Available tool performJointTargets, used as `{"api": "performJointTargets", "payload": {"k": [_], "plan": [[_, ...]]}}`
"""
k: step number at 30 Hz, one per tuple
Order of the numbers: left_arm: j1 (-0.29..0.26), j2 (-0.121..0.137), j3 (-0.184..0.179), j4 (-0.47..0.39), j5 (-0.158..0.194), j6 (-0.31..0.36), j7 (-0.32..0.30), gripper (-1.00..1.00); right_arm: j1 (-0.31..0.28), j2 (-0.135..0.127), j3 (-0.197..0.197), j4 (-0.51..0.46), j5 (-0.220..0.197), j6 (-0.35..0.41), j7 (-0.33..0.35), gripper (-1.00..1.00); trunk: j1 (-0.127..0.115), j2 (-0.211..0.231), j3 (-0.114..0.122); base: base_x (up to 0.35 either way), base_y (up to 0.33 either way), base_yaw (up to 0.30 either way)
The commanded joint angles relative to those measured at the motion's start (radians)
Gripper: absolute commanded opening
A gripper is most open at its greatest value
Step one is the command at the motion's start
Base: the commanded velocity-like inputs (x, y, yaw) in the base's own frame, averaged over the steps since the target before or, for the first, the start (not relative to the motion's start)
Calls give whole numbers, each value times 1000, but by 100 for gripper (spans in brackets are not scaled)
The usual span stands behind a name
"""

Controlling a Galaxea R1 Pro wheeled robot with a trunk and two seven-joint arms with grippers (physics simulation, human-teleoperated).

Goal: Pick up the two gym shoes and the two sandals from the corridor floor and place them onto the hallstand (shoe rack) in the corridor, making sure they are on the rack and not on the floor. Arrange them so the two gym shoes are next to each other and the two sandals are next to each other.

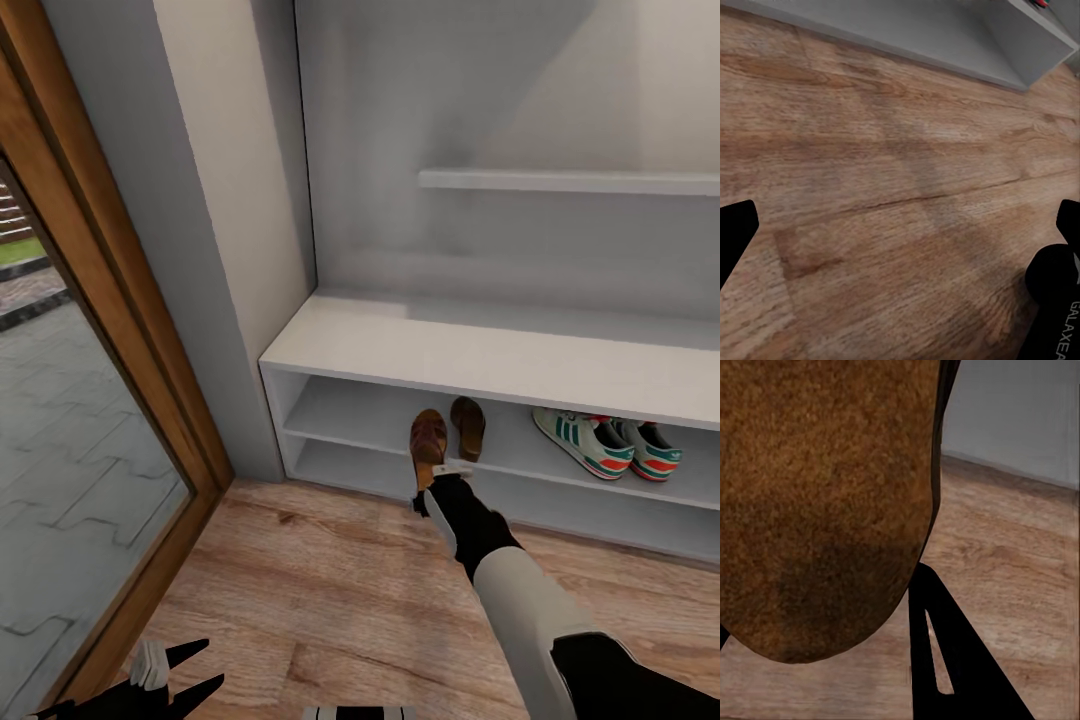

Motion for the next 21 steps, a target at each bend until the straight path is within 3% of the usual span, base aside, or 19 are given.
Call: {"api": "performJointTargets", "payload": {"k": [1, 8, 17, 21], "plan": [[-1, 0, 1, 1, 1, -6, -3, 100, 0, 0, 2, -19, 6, 10, -2, -100, 0, 0, -1, 0, 0, 0], [-1, 0, 1, 1, 1, -6, -3, 100, 0, 0, 1, -48, 7, 10, -2, -100, 0, 0, -1, 38, 0, 0], [-1, -1, 1, 0, 1, -6, -3, 100, 0, 0, 0, -43, 7, 10, -1, -100, 0, 0, -1, 180, 0, 0], [-1, -9, 0, -1, 0, -6, -3, 100, 0, 0, -18, -41, 7, 10, -1, -100, 0, 0, -1, 35, 0, 0]]}}
